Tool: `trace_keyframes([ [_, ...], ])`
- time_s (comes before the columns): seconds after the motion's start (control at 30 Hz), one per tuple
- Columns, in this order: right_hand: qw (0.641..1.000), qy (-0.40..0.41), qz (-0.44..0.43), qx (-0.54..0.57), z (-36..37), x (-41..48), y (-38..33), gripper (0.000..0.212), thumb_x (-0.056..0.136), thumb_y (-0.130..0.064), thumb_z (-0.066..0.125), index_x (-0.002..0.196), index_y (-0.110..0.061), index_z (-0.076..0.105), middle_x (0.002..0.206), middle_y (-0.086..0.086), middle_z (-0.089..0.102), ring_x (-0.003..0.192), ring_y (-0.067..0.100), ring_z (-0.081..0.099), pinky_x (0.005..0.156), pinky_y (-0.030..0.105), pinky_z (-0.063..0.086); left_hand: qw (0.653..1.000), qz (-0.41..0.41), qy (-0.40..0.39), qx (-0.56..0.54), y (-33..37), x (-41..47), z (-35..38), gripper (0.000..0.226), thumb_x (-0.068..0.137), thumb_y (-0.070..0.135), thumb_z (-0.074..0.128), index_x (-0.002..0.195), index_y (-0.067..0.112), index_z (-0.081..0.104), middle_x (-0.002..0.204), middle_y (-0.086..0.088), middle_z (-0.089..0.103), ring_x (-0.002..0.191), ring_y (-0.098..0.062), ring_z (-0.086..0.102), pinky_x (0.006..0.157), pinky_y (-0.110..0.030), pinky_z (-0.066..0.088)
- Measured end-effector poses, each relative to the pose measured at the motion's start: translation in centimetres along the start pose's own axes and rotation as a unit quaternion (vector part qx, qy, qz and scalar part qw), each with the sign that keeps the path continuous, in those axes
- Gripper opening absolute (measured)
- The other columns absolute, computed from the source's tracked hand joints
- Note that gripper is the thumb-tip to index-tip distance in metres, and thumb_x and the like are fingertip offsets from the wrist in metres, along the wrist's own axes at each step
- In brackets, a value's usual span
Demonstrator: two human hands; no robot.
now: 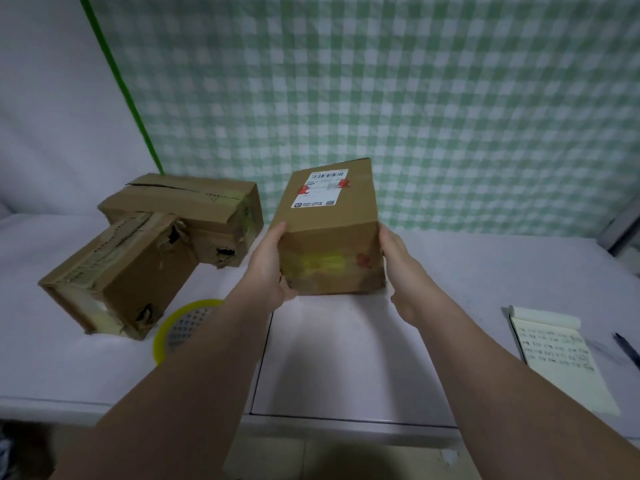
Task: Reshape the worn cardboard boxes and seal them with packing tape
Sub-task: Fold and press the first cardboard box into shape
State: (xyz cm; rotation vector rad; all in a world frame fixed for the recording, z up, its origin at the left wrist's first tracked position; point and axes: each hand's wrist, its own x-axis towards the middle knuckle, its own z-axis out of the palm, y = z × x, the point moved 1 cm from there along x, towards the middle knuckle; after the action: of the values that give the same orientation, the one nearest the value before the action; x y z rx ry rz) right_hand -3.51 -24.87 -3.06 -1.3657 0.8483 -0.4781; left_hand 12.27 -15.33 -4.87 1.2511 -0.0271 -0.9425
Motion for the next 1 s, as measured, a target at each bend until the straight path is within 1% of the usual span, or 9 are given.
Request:
trace_keyframes([
  [0.1, 0.998, 0.019, -0.036, 0.055, -0.2, -1.5, -1.0, 0.035, 0.1, -0.05, 0.035, 0.128, -0.042, 0.055, 0.119, -0.021, 0.053, 0.109, 0.004, 0.05, 0.097, 0.031, 0.034, 0.996, -0.051, -0.011, -0.074, -1.0, -0.9, -0.7, 0.06, 0.084, 0.052, 0.055, 0.137, 0.027, 0.044, 0.135, 0.001, 0.052, 0.122, -0.028, 0.051, 0.103, -0.063, 0.033],
  [0.2, 0.991, 0.07, -0.105, 0.035, -0.5, -3.5, -1.8, 0.021, 0.099, -0.025, 0.049, 0.107, -0.027, 0.068, 0.118, -0.005, 0.065, 0.1, 0.007, 0.062, 0.078, 0.021, 0.051, 0.989, -0.067, -0.054, -0.121, -2.1, -2.6, -1.3, 0.05, 0.089, 0.047, 0.044, 0.134, 0.026, 0.044, 0.138, -0.003, 0.047, 0.128, -0.031, 0.045, 0.104, -0.065, 0.029],
  [0.27, 0.984, 0.099, -0.142, 0.038, -0.9, -5.2, -2.0, 0.02, 0.095, -0.012, 0.056, 0.111, -0.021, 0.065, 0.116, -0.003, 0.064, 0.094, 0.004, 0.062, 0.065, 0.011, 0.049, 0.982, -0.077, -0.093, -0.148, -2.9, -3.9, -1.8, 0.045, 0.091, 0.043, 0.042, 0.131, 0.023, 0.045, 0.141, -0.004, 0.046, 0.126, -0.036, 0.046, 0.1, -0.066, 0.032],
  [0.43, 0.977, 0.094, -0.177, 0.078, -1.8, -9.9, -1.8, 0.067, 0.088, -0.005, 0.066, 0.142, -0.03, 0.036, 0.101, -0.024, 0.043, 0.071, -0.017, 0.055, 0.052, 0.005, 0.045, 0.981, -0.035, -0.105, -0.159, -4.0, -6.8, -3.1, 0.036, 0.1, 0.015, 0.037, 0.132, 0.027, 0.05, 0.134, -0.009, 0.046, 0.11, -0.04, 0.054, 0.092, -0.068, 0.041],
  [0.57, 0.978, 0.071, -0.171, 0.093, -1.5, -13.4, -1.0, 0.085, 0.082, 0.002, 0.069, 0.149, -0.028, 0.026, 0.124, -0.007, 0.054, 0.09, -0.004, 0.06, 0.057, 0.008, 0.048, 0.994, -0.017, -0.1, -0.049, -4.0, -9.7, -3.8, 0.049, 0.094, -0.001, 0.029, 0.126, 0.022, 0.058, 0.137, -0.018, 0.042, 0.118, -0.042, 0.05, 0.09, -0.064, 0.044],
  [0.63, 0.977, 0.074, -0.182, 0.084, -1.1, -14.9, -0.5, 0.084, 0.079, 0.003, 0.071, 0.145, -0.029, 0.031, 0.12, -0.012, 0.055, 0.091, -0.005, 0.059, 0.06, 0.009, 0.049, 0.993, -0.015, -0.119, 0.004, -3.9, -11.0, -3.9, 0.036, 0.095, 0.008, 0.042, 0.121, 0.02, 0.064, 0.136, -0.022, 0.044, 0.124, -0.039, 0.045, 0.089, -0.066, 0.045],
  [0.7, 0.976, 0.081, -0.195, 0.054, -0.2, -16.2, 0.2, 0.081, 0.078, 0.002, 0.073, 0.142, -0.031, 0.035, 0.119, -0.017, 0.052, 0.091, -0.01, 0.058, 0.065, 0.01, 0.051, 0.989, -0.015, -0.142, 0.026, -3.9, -12.3, -3.9, 0.025, 0.094, 0.025, 0.051, 0.105, 0.018, 0.071, 0.112, -0.019, 0.06, 0.118, -0.034, 0.048, 0.083, -0.07, 0.045],
  [0.83, 0.972, 0.103, -0.206, 0.034, 1.4, -17.7, 1.8, 0.08, 0.076, -0.002, 0.075, 0.141, -0.032, 0.04, 0.126, -0.015, 0.052, 0.108, -0.006, 0.055, 0.094, 0.032, 0.053, 0.978, -0.009, -0.203, 0.037, -3.8, -13.7, -3.8, 0.048, 0.084, 0.052, 0.057, 0.12, 0.021, 0.066, 0.119, -0.007, 0.066, 0.114, -0.03, 0.059, 0.082, -0.065, 0.049],
  [1.0, 0.967, 0.09, -0.229, 0.065, 1.7, -19.0, 2.3, 0.074, 0.081, 0.014, 0.061, 0.141, -0.022, 0.038, 0.115, -0.031, 0.045, 0.083, -0.035, 0.045, 0.068, 0.0, 0.044, 0.972, 0.075, -0.212, 0.065, -3.8, -14.8, -4.4, 0.045, 0.085, 0.015, 0.063, 0.13, 0.017, 0.054, 0.122, -0.01, 0.065, 0.111, -0.031, 0.062, 0.078, -0.056, 0.054],
])
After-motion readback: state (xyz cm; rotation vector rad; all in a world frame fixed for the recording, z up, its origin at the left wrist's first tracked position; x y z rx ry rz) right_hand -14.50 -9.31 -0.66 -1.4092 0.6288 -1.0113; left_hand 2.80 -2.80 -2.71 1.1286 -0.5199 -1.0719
